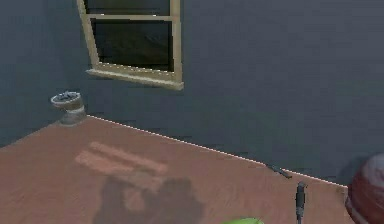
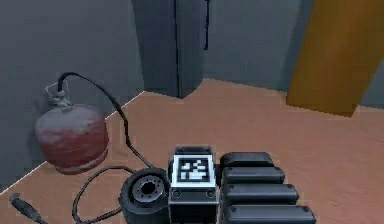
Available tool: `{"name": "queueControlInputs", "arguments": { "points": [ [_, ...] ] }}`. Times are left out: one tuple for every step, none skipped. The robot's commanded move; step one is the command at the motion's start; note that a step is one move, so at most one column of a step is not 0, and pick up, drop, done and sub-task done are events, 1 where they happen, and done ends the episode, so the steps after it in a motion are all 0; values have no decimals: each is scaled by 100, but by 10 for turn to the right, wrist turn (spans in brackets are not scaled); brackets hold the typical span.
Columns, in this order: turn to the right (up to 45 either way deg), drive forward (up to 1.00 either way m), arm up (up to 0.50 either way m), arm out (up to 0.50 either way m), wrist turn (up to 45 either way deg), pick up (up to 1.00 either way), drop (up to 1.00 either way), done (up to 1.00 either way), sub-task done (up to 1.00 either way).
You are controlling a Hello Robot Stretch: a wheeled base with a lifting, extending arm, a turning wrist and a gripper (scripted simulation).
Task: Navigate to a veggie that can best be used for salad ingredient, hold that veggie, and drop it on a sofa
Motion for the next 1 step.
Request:
{"name": "queueControlInputs", "arguments": {
  "points": [
    [-180, 0, 0, 0, 0, 0, 0, 0, 0]
  ]
}}
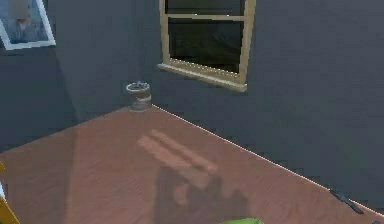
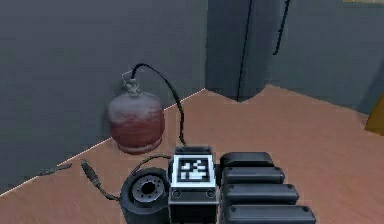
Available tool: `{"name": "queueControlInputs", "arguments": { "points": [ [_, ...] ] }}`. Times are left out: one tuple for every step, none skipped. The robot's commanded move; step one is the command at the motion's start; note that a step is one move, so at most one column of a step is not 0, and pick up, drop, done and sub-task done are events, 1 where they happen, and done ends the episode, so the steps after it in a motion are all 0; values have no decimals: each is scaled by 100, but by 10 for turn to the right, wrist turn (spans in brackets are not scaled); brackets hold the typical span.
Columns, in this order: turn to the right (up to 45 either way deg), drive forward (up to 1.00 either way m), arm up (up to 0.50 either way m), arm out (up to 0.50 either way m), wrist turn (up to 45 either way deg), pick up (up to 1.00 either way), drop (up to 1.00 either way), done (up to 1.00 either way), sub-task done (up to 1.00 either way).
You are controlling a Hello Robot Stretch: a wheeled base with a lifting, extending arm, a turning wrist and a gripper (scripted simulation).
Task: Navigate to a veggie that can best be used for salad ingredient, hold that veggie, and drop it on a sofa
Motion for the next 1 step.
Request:
{"name": "queueControlInputs", "arguments": {
  "points": [
    [0, 5, 0, 0, 0, 0, 0, 0, 0]
  ]
}}
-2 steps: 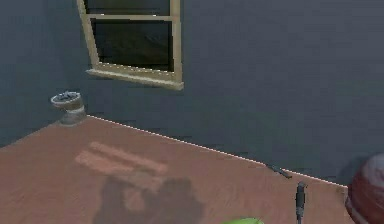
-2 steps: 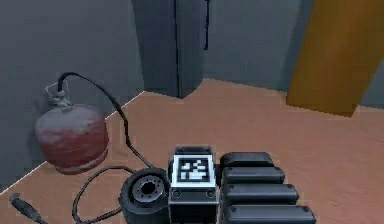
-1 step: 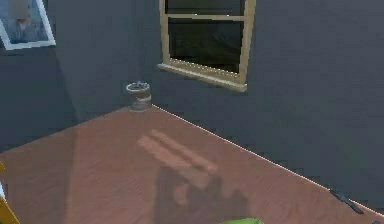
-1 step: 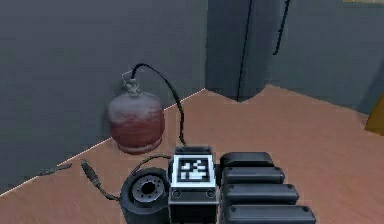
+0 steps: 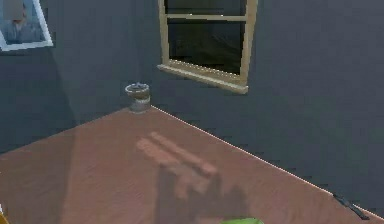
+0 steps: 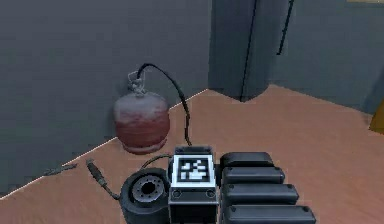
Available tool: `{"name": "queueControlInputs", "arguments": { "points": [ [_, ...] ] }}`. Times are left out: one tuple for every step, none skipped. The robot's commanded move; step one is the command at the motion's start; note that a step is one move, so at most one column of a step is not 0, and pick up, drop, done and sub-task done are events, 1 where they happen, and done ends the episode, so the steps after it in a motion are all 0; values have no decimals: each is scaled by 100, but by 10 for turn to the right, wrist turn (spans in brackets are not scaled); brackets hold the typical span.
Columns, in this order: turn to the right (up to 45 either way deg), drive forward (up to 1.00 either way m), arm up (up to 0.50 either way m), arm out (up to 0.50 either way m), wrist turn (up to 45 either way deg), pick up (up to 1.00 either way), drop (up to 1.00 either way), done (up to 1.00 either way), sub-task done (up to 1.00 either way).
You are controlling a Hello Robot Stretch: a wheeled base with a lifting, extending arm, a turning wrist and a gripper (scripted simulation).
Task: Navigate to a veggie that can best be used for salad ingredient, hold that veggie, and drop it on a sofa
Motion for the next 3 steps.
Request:
{"name": "queueControlInputs", "arguments": {
  "points": [
    [0, 45, 0, 0, 0, 0, 0, 0, 0],
    [-450, 0, 0, 0, 0, 0, 0, 0, 0],
    [-30, 0, 0, 0, 0, 0, 0, 0, 0]
  ]
}}
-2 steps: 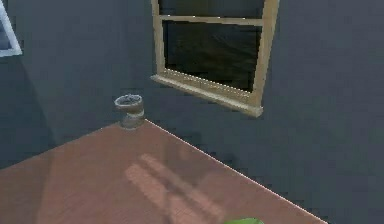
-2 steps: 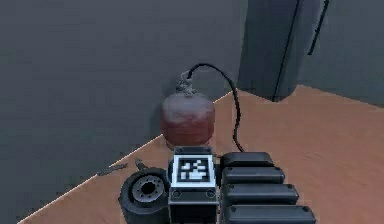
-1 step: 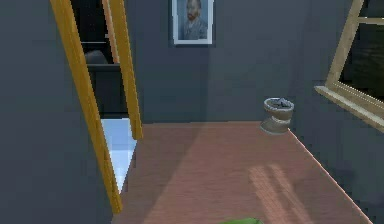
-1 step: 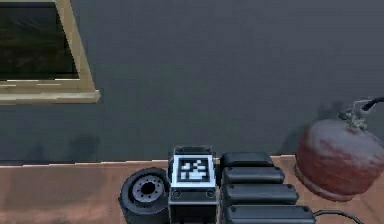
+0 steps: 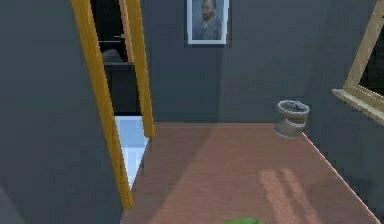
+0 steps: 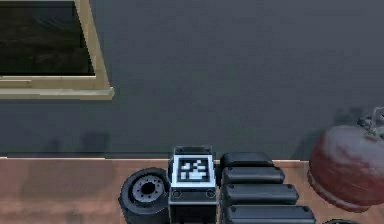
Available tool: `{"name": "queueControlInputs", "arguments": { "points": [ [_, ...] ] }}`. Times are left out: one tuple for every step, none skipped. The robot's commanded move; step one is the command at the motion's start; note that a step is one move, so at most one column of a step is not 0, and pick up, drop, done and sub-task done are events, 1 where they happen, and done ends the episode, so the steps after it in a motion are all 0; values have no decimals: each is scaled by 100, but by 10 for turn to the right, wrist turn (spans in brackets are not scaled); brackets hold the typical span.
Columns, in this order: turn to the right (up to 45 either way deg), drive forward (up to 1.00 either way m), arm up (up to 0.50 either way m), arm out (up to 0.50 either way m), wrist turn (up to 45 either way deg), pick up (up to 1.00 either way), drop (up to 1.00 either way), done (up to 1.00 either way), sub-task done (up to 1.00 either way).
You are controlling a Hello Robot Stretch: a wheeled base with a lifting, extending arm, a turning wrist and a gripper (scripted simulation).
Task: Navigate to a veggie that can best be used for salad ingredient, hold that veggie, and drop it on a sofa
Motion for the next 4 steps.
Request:
{"name": "queueControlInputs", "arguments": {
  "points": [
    [0, 100, 0, 0, 0, 0, 0, 0, 0],
    [0, 65, 0, 0, 0, 0, 0, 0, 0],
    [-450, 0, 0, 0, 0, 0, 0, 0, 0],
    [-420, 0, 0, 0, 0, 0, 0, 0, 0]
  ]
}}
